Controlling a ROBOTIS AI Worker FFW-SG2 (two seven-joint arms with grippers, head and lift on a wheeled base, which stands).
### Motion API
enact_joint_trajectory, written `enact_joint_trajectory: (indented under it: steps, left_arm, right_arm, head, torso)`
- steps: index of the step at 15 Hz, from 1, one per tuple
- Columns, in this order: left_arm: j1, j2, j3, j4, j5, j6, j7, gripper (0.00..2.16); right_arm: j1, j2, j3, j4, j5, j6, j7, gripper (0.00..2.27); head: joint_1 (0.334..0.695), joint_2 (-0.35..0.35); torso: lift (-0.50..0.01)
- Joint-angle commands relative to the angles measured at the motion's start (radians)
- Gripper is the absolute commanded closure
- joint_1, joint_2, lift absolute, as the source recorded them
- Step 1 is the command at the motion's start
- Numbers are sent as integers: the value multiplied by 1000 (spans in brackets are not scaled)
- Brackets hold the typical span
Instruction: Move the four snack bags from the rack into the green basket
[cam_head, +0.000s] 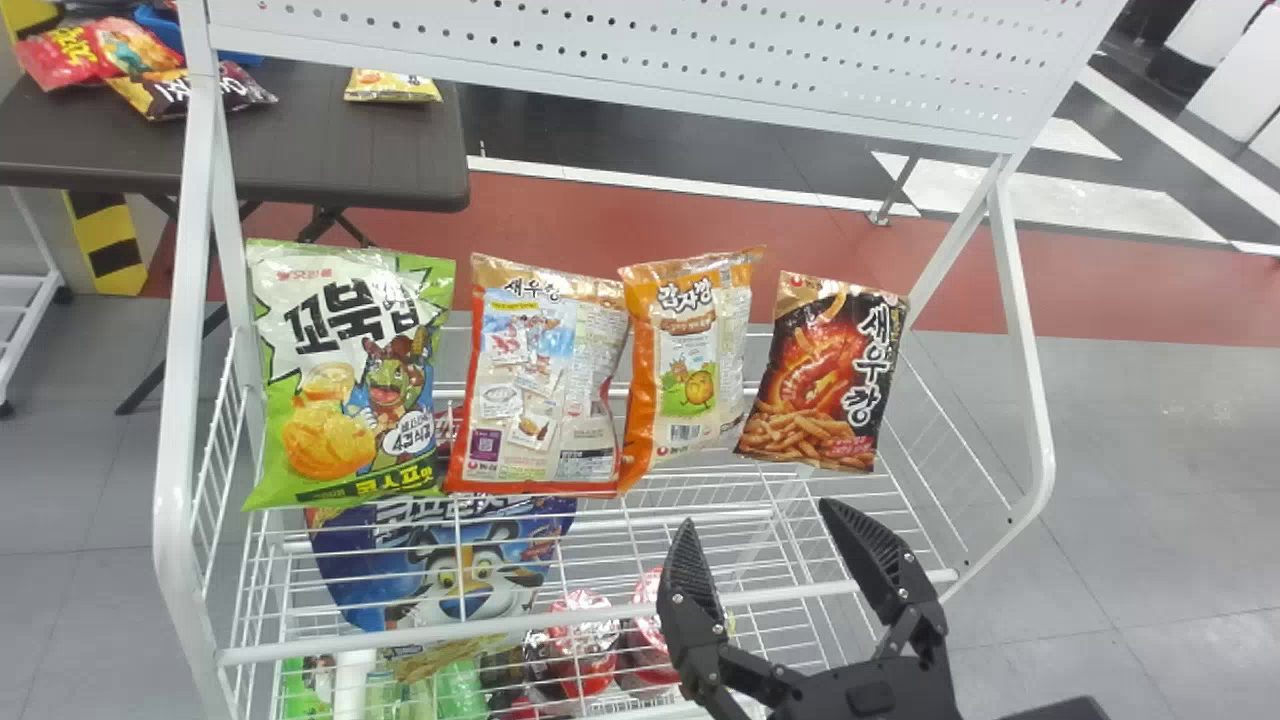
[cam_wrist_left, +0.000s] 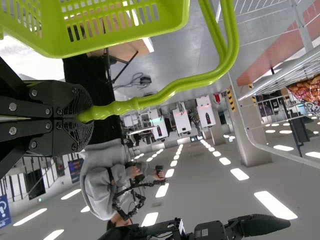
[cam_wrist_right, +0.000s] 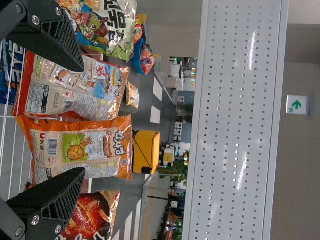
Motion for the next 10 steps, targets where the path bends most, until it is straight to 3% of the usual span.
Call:
enact_joint_trajectory:
  steps: [1,10]
  left_arm:
    - [2,0,2,0,0,-2,0,1875]
    - [4,-3,5,0,0,-2,0,1875]
  right_arm:
    - [-1,-3,0,0,-1,0,0,107]
    - [-12,-12,-3,9,-12,-9,0,107]
  head:
    - [695,-350]
    - [695,-350]
  torso:
    - [0]
    - [0]
